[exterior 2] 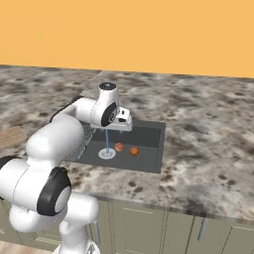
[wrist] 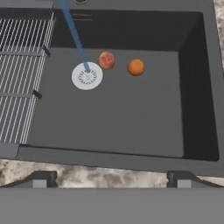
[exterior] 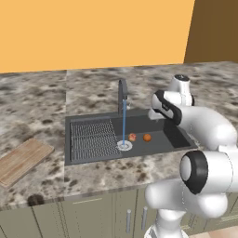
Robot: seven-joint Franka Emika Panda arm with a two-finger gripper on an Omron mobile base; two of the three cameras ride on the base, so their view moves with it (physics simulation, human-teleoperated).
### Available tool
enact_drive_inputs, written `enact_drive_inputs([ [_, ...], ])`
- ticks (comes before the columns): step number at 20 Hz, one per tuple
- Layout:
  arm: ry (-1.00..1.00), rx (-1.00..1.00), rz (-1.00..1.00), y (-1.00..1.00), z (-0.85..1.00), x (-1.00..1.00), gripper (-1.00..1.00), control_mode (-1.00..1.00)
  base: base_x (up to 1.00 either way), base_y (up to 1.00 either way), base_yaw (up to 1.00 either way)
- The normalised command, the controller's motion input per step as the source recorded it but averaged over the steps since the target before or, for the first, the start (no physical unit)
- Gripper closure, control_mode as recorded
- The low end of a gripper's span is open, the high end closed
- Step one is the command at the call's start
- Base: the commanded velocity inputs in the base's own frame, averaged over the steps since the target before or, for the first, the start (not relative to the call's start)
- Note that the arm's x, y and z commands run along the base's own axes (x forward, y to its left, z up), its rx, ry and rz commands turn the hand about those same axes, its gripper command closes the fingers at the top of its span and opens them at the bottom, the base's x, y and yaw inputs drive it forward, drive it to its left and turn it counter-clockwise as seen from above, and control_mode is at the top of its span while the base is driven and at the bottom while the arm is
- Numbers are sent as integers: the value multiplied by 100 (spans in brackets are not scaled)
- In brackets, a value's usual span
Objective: Pick the tangerine, peach from the sink and place them on the cutting board to airdry. Then turn off the sink faucet.
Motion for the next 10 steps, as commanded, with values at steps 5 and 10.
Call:
enact_drive_inputs([
  [5,3,0,0,-1,-51,33,-100,-100,0,0,0],
  [10,-6,-1,0,0,-34,4,-100,-100,0,0,0],
])
